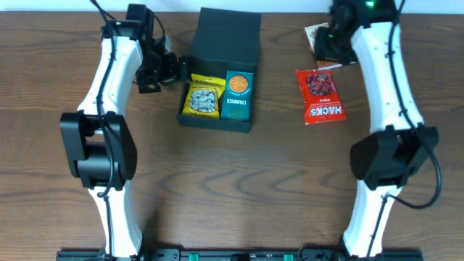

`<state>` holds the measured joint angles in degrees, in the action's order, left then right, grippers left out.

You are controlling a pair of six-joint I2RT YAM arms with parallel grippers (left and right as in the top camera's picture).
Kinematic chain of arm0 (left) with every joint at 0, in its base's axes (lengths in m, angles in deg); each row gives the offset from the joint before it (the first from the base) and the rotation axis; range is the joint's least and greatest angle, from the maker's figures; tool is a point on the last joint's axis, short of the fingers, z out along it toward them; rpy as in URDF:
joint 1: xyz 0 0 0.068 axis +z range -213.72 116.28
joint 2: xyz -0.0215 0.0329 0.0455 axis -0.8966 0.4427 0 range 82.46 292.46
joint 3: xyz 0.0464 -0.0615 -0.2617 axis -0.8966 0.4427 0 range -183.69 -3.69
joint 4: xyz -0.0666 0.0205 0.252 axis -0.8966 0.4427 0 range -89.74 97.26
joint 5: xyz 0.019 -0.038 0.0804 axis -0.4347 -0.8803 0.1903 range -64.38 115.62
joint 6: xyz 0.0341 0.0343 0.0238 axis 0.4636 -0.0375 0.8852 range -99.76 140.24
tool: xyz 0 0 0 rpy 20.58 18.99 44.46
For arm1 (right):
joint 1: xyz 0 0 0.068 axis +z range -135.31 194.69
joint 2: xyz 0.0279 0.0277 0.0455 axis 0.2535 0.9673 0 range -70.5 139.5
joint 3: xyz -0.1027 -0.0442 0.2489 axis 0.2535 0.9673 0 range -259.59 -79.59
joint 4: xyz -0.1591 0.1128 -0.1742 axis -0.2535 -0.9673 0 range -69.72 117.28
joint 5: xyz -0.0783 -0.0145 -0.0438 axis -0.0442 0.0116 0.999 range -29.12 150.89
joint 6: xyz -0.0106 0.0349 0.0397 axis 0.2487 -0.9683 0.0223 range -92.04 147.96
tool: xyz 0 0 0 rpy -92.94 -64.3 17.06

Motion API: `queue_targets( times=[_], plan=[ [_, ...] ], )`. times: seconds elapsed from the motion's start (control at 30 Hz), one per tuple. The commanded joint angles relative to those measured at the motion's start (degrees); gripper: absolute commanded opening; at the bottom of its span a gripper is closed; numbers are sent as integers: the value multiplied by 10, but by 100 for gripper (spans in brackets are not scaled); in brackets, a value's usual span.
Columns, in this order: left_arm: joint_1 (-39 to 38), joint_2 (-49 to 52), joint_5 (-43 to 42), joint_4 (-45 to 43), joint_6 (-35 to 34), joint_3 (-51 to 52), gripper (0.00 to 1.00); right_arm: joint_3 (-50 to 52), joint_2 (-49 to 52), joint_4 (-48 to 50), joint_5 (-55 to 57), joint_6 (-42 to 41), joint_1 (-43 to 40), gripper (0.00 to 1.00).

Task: Pack container
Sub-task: 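Move right gripper over the red Hacks candy bag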

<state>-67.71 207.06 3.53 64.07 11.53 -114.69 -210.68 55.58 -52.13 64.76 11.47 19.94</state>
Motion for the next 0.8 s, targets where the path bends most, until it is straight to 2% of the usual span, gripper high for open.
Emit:
queue_targets(
  times=[0.0, 0.07, 0.27, 0.43, 0.77],
  plan=[
    [-10, 13, -1, -7, 10, 4, 97, 37, 17, 14, 1, 74, -24, 56],
    [-17, 16, 0, -9, 10, 5, 98, 61, 26, 29, -11, 103, -41, 67],
    [-24, 17, -9, -45, -18, 46, 98, 92, 59, 64, -98, 125, -94, 70],
    [-32, 17, -59, -49, -23, 56, 98, 92, 71, 76, -106, 134, -109, 73],
    [-65, 17, -96, -40, -57, 56, 98, 93, 90, 88, -113, 173, -110, 91]
  ],
)
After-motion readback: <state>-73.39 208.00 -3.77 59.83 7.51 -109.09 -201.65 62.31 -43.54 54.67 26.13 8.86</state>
